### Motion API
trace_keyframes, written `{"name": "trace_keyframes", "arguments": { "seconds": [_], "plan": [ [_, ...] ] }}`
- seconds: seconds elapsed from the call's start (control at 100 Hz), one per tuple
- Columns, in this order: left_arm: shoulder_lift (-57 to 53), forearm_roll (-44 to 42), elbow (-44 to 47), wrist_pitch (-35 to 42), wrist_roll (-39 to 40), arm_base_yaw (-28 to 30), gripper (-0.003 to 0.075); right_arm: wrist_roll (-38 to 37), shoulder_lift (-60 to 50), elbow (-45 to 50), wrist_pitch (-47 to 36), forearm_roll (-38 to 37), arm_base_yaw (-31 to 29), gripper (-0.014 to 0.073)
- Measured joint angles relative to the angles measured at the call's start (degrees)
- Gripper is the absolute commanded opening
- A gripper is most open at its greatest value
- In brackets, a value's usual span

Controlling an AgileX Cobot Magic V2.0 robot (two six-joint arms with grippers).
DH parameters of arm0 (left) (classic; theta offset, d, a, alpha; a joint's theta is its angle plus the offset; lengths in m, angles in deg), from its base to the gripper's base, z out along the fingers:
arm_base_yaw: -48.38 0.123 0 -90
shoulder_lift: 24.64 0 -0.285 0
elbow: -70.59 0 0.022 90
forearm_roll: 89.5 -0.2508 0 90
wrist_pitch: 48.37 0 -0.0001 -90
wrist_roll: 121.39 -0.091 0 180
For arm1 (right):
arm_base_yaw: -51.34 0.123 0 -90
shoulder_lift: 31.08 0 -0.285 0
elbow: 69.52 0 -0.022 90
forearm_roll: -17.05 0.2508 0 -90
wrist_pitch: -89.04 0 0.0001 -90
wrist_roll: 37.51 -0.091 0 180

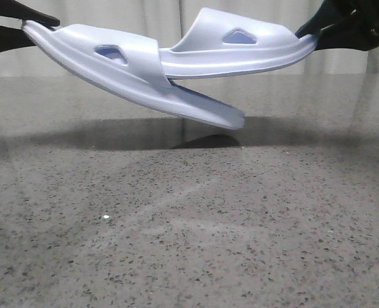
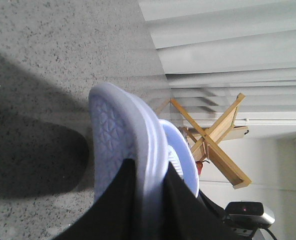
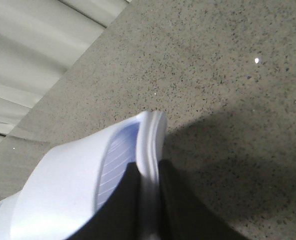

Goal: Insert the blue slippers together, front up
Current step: 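Slide the right-held slipper onto the left-held slipper, nesting them together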

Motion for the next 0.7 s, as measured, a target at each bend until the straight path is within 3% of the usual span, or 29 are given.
{"name": "trace_keyframes", "arguments": {
  "seconds": [0.31, 0.41, 0.7],
  "plan": [
    [0.0, 0.0, 0.0, 0.1, -0.9, 0.0, 0.0016, 0.1, 0.0, 0.0, 0.0, -0.3, 0.1, -0.0098],
    [0.0, 0.0, 0.0, 0.1, -1.1, 0.0, 0.0016, 0.1, 0.0, 0.0, 0.0, -0.4, 0.2, -0.0060],
    [0.0, -0.1, 0.0, -0.3, -1.5, -0.1, 0.0016, 0.1, 0.0, 0.0, 0.3, -1.3, 0.8, 0.0361]
  ]
}}
